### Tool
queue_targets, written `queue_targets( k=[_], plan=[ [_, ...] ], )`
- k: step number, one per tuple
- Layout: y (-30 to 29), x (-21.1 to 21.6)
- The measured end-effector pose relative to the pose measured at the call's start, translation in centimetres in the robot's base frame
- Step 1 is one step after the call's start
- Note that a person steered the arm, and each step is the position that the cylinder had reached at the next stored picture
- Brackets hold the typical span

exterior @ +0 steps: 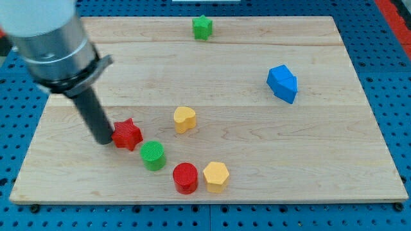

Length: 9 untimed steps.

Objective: Move the yellow hexagon above the red circle

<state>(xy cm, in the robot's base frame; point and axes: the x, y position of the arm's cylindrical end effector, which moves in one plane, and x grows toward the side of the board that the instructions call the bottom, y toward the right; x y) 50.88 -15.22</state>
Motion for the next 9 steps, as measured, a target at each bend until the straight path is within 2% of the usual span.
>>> queue_targets(
  k=[1,2,3,4,5,9],
  plan=[
    [3.3,-1.1],
    [4.0,-0.9],
    [-5.8,3.9],
    [-6.2,10.7],
    [-5.3,11.0],
    [19.6,11.0]
  ],
)
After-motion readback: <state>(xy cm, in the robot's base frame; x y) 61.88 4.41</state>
